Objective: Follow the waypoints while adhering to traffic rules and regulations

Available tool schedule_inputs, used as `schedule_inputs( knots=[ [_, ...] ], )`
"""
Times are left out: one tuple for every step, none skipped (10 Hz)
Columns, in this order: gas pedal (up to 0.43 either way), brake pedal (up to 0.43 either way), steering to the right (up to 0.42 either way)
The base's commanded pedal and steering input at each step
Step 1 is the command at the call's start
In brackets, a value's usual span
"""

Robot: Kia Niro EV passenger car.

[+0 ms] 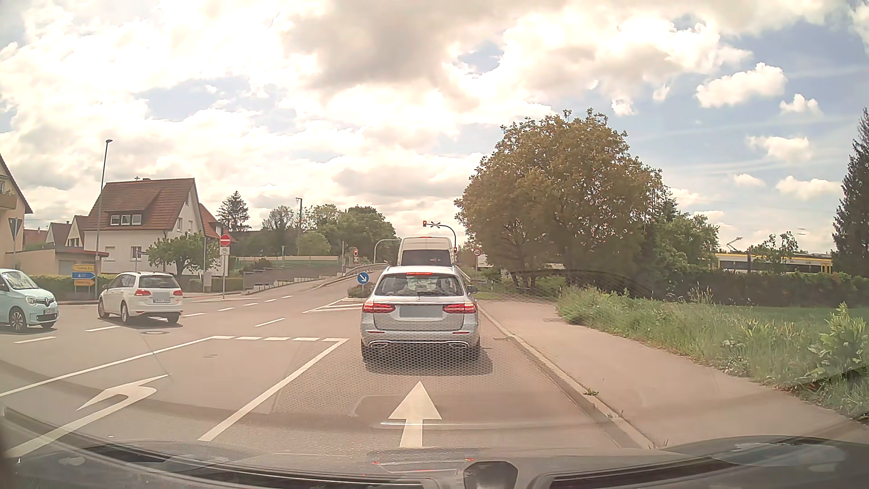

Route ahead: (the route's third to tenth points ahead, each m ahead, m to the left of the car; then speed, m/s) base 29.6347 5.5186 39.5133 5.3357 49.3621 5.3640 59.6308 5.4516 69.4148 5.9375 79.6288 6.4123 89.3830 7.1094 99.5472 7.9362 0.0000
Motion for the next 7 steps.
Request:
schedule_inputs(
  knots=[
    [0.0,0.238,0.005],
    [0.0,0.238,0.005],
    [0.0,0.238,0.005],
    [0.0,0.238,0.005],
    [0.0,0.238,0.005],
    [0.0,0.238,0.005],
    [0.0,0.238,0.005]
  ],
)
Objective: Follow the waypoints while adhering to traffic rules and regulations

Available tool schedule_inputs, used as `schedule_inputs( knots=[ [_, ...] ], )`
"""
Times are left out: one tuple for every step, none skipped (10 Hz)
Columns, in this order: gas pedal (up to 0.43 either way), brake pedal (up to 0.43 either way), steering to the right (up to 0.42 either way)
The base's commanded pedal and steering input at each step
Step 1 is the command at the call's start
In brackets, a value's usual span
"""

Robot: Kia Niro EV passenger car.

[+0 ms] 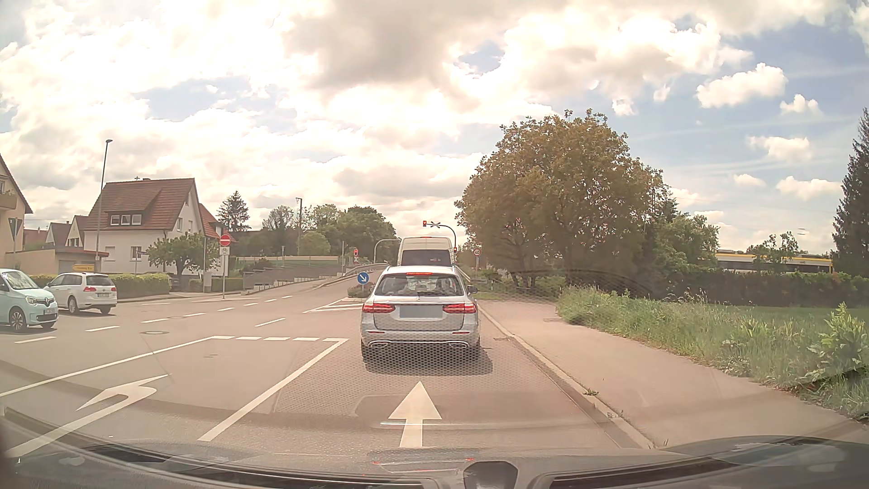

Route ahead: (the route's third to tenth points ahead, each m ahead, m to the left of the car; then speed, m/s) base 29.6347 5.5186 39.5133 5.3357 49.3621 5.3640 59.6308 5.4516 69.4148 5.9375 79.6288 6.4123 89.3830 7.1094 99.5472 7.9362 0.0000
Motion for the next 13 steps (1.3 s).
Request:
schedule_inputs(
  knots=[
    [0.0,0.244,0.005],
    [0.0,0.238,0.005],
    [0.0,0.238,0.005],
    [0.0,0.244,0.005],
    [0.0,0.238,0.005],
    [0.0,0.238,0.005],
    [0.0,0.238,0.005],
    [0.0,0.244,0.005],
    [0.0,0.238,0.005],
    [0.0,0.238,0.005],
    [0.0,0.238,0.005],
    [0.0,0.244,0.005],
    [0.0,0.238,0.005]
  ],
)
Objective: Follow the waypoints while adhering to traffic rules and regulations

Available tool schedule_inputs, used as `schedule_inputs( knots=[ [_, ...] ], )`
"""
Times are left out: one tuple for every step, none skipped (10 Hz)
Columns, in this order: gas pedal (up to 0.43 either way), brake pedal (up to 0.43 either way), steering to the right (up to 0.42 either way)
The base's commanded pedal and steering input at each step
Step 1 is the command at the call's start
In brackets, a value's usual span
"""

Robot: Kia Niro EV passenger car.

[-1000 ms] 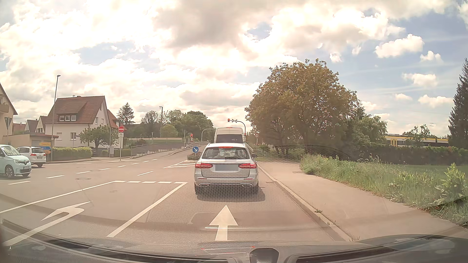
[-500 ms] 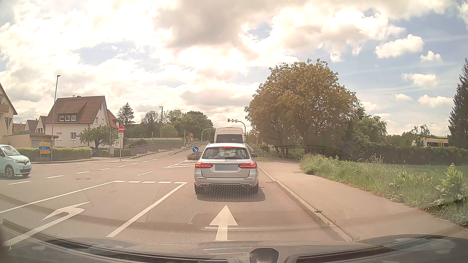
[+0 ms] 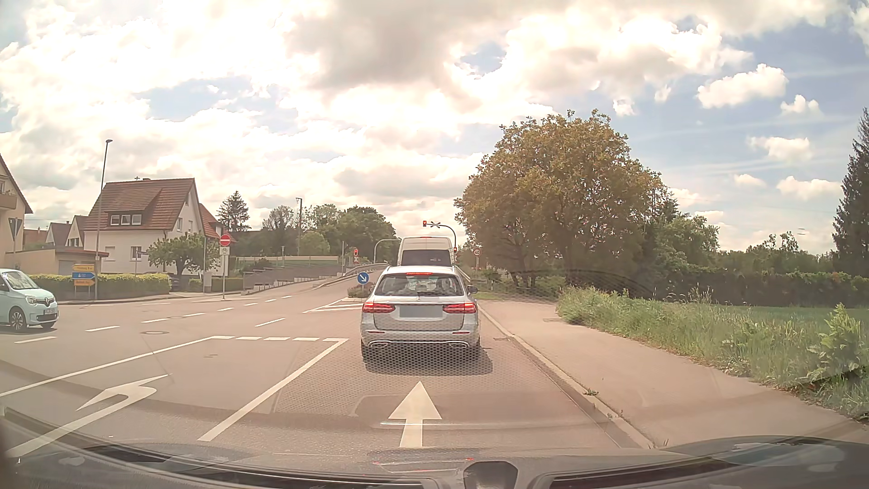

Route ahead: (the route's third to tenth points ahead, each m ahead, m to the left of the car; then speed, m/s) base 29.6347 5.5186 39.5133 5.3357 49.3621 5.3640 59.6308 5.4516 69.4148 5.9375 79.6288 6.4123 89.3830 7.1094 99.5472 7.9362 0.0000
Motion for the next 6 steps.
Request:
schedule_inputs(
  knots=[
    [0.0,0.244,0.005],
    [0.0,0.244,0.005],
    [0.0,0.238,0.005],
    [0.0,0.244,0.005],
    [0.0,0.244,0.005],
    [0.0,0.238,0.005]
  ],
)
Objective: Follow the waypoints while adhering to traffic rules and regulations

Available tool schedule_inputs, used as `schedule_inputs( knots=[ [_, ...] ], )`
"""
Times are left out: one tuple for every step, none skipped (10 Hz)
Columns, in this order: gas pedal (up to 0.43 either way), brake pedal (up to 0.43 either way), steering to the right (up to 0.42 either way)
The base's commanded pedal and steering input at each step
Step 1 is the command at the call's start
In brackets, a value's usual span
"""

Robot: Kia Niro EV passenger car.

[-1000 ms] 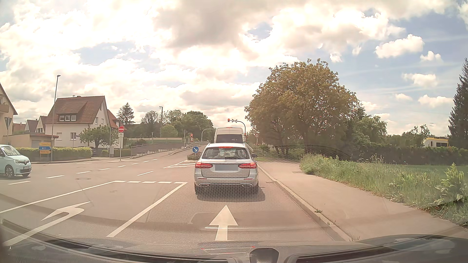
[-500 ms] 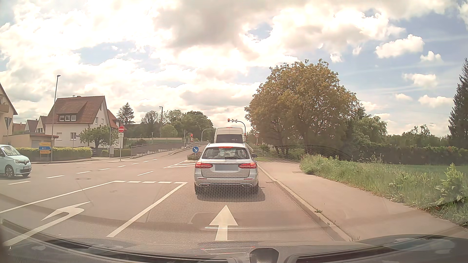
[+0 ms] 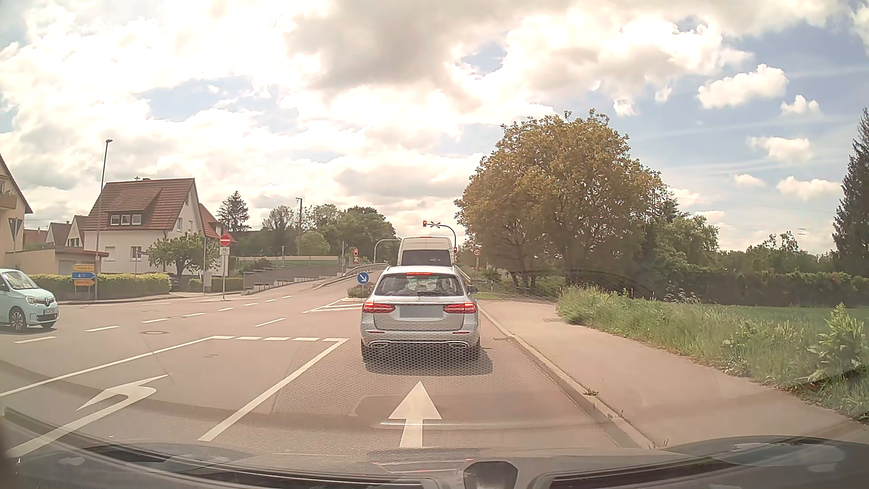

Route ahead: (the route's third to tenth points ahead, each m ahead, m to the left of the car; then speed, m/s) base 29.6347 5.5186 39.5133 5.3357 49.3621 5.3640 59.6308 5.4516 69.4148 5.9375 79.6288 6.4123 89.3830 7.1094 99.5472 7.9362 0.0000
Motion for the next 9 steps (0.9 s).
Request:
schedule_inputs(
  knots=[
    [0.0,0.244,0.005],
    [0.0,0.244,0.005],
    [0.0,0.238,0.005],
    [0.0,0.244,0.005],
    [0.0,0.244,0.005],
    [0.0,0.244,0.005],
    [0.0,0.244,0.005],
    [0.0,0.244,0.005],
    [0.0,0.244,0.005]
  ],
)
